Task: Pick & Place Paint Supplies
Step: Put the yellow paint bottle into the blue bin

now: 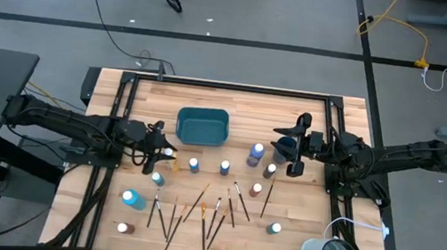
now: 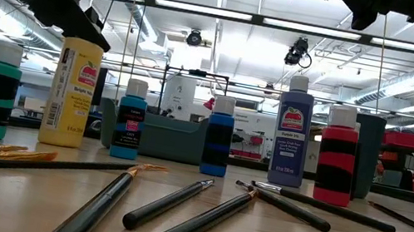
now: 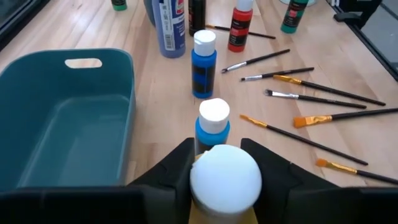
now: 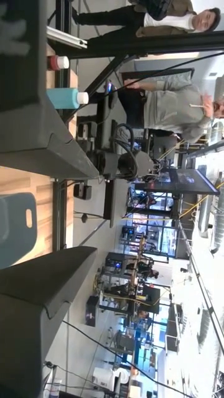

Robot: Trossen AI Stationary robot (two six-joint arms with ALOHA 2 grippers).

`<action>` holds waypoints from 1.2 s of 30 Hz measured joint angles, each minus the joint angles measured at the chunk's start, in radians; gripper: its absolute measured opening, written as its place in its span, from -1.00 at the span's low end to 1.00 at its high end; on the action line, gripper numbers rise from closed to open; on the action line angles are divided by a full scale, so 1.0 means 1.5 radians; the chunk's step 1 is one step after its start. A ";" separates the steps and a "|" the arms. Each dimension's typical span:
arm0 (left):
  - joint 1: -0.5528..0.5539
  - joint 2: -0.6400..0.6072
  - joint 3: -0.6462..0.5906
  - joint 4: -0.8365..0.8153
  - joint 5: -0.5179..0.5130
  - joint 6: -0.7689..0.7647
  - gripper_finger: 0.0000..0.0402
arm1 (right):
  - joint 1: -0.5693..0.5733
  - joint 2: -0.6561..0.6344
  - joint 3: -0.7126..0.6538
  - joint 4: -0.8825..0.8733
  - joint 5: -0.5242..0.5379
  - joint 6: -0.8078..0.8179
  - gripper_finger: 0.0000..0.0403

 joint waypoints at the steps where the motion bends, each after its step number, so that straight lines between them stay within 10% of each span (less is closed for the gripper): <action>1: 0.000 0.000 0.000 0.001 0.000 -0.006 -0.39 | 0.000 0.000 0.000 0.000 0.000 0.000 -0.05; 21: -0.001 0.001 0.096 0.000 -0.055 0.010 -0.39 | 0.000 0.000 0.000 -0.001 0.000 0.000 -0.05; 36: 0.055 0.039 0.141 0.025 -0.218 0.048 -0.39 | 0.000 0.000 0.000 -0.006 0.001 0.000 -0.05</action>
